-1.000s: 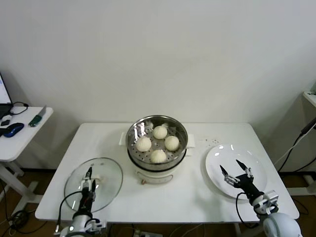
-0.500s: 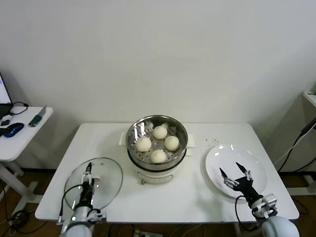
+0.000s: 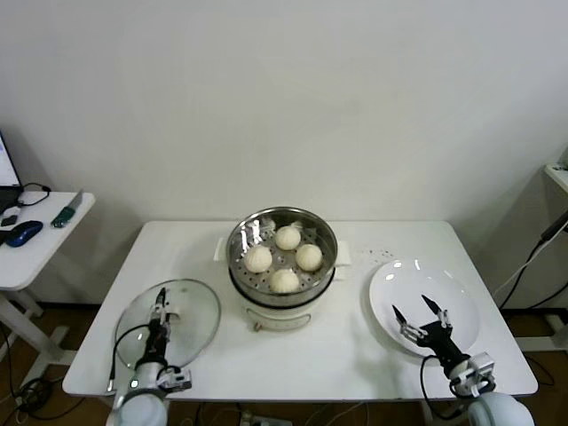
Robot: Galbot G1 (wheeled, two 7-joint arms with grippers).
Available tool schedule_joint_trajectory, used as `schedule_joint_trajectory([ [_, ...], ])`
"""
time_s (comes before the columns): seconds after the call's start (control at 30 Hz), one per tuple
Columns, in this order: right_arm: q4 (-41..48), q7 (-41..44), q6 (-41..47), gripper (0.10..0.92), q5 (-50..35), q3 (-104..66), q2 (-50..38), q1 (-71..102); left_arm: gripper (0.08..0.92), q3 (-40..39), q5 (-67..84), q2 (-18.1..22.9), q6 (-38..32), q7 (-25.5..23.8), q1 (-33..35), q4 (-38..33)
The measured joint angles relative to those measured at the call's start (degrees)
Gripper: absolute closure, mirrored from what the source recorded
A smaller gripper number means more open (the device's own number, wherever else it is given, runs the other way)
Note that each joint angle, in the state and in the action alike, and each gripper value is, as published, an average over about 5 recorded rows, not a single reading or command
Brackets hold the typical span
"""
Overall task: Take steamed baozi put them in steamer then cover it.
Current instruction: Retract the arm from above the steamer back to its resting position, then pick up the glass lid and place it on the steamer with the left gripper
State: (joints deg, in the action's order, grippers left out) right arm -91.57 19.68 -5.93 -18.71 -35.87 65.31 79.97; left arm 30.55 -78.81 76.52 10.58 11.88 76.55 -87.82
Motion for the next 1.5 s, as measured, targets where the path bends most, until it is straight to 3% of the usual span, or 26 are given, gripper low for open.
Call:
schedule_joint_trajectory([
  [0.5, 0.71, 0.53, -0.71, 0.203, 0.88, -0.06, 0.54, -0.22, 0.844, 0.13, 1.42, -1.11, 0.07, 0.06, 0.52, -1.23],
  [0.8, 0.8, 0.56, -0.71, 0.203, 0.89, 0.05, -0.38, -1.17, 0.858, 1.12, 3.5, -3.07, 2.92, -0.93, 3.88, -8.27],
  [1.13, 1.1, 0.14, -0.23, 0.203, 1.14, 0.87, -1.75, -2.44, 0.858, 1.12, 4.41, -6.5, 10.05, -3.59, 8.12, -21.6],
  [1.5, 1.76, -0.63, 1.0, 0.203, 1.99, 2.53, -2.97, -4.62, 0.858, -3.6, 4.72, -12.25, 17.42, -9.46, 5.24, -32.17],
])
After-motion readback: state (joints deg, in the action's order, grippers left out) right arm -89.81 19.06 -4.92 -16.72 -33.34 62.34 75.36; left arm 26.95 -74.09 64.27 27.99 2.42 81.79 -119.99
